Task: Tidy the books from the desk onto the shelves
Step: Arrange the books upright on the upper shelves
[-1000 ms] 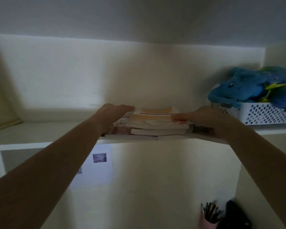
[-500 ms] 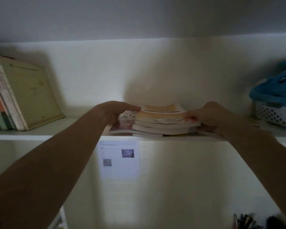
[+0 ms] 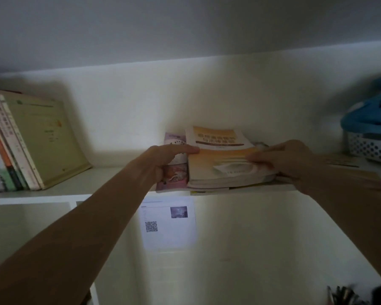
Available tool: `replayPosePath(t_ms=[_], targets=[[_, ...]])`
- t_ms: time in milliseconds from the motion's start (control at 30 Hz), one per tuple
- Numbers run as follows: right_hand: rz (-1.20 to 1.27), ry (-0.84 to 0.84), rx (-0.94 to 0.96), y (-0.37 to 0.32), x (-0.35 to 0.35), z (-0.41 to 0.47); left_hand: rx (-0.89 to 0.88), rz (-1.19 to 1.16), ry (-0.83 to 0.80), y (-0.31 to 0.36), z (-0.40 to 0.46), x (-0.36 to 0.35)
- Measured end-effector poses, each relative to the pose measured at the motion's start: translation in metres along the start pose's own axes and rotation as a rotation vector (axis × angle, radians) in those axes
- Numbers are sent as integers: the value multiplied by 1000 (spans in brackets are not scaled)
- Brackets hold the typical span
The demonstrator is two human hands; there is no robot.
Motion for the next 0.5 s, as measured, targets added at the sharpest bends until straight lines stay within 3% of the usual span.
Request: replayPosePath(t_ms=[233,367,500], targets=[[484,34,195,-31,-58,14,-441,-47,159,25,-36,69],[459,-2,373,-62,-116,28,-535,-101,162,19,-39,123],[422,-116,461,-77,-166,29,-505,-131,124,9,-36,158]])
Point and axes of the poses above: each hand's wrist, its own z-axis towards the middle knuckle, its own x-axis out of the back of the hand, y = z × x, the point moved 6 cm from there along z, towards the middle knuckle, and after that the axes turned 14 degrees about x, right-handed, at the moved point
